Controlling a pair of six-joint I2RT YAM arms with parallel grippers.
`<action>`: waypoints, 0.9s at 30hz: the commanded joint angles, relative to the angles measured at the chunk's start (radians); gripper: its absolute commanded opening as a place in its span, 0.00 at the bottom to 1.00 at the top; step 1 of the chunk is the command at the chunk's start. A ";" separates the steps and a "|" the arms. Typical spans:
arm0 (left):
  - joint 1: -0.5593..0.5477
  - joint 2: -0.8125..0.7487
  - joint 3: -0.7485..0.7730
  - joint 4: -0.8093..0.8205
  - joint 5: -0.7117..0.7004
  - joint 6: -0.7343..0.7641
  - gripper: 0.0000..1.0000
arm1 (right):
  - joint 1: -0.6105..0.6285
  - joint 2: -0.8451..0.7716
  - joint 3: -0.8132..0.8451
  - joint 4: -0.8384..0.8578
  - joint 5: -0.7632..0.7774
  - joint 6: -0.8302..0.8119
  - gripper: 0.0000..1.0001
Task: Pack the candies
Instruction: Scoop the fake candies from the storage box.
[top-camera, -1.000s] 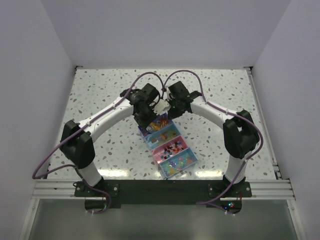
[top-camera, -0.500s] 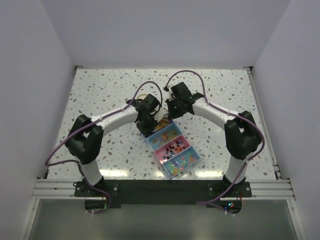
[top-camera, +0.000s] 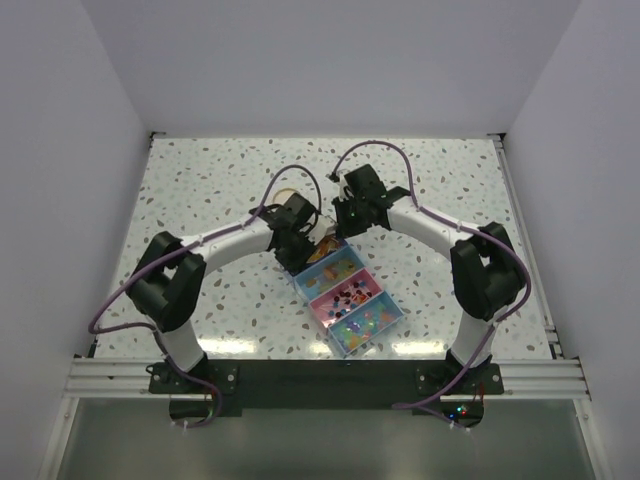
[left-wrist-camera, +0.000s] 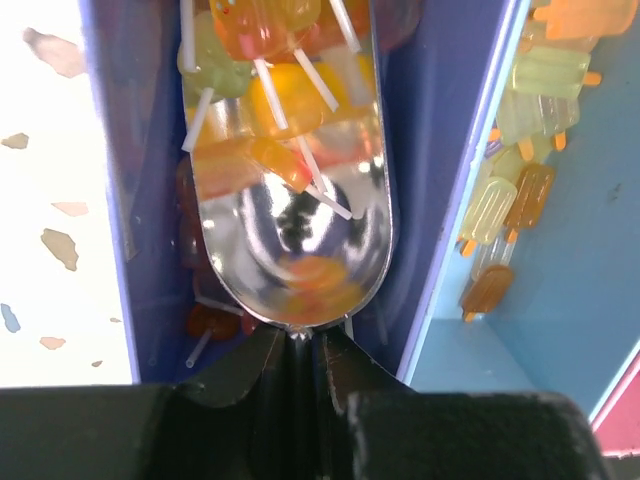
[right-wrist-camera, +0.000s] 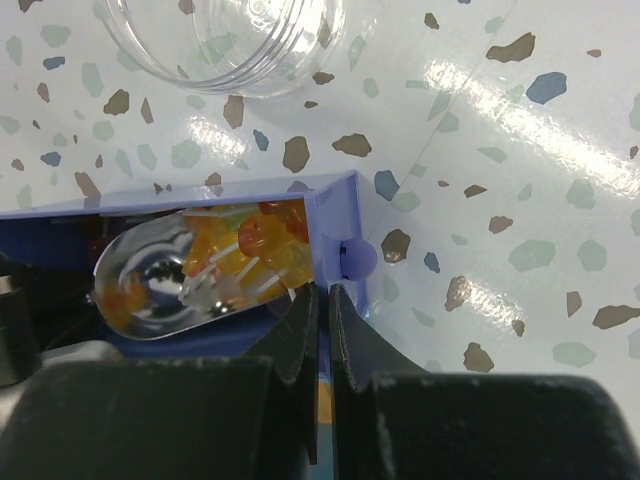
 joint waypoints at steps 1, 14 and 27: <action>-0.037 -0.051 -0.082 0.233 0.058 -0.050 0.00 | 0.042 0.064 -0.052 0.050 -0.013 0.038 0.00; -0.037 -0.299 -0.306 0.514 -0.061 0.013 0.00 | 0.017 0.058 -0.043 0.038 0.000 0.034 0.00; -0.038 -0.313 -0.382 0.593 -0.042 -0.007 0.00 | -0.001 0.034 -0.029 0.007 -0.011 0.018 0.01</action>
